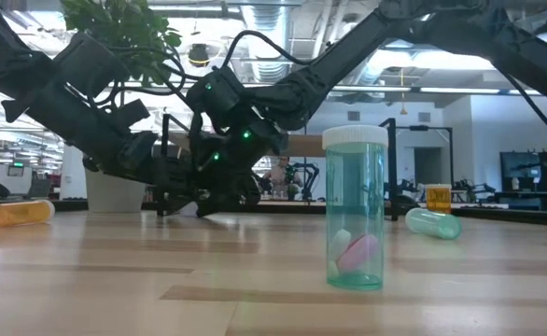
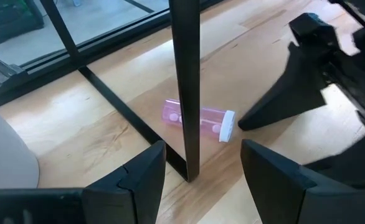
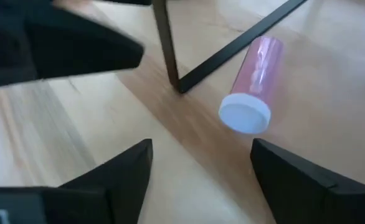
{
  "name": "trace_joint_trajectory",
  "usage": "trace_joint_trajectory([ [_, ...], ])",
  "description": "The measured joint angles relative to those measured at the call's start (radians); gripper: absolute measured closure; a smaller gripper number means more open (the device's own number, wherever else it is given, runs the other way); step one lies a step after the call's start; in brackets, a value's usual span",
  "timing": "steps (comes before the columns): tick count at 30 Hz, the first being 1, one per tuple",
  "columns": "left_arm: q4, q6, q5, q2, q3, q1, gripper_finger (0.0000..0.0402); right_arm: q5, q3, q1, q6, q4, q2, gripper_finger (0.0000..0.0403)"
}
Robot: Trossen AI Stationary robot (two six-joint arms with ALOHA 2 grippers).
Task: Pick and place medicine bottles onto shelf by color
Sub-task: Put the pink pill bottle aligned with the other pink pill bottles on the shelf
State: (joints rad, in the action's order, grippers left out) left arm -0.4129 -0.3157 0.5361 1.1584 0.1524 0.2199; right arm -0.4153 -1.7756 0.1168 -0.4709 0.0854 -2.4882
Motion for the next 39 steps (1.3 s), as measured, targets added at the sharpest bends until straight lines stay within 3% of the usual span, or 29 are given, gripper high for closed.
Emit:
trace_joint_trajectory([
  [27, 0.000, 0.006, -0.001, 0.000, 0.000, 0.000, 0.0204, -0.017, 0.000, 0.033, 0.009, 0.076, -0.006, 0.0127],
  [39, 0.000, 0.006, -0.005, 0.000, 0.000, 0.000, 0.0204, -0.017, 0.000, 0.033, 0.011, 0.074, -0.006, 0.0236],
])
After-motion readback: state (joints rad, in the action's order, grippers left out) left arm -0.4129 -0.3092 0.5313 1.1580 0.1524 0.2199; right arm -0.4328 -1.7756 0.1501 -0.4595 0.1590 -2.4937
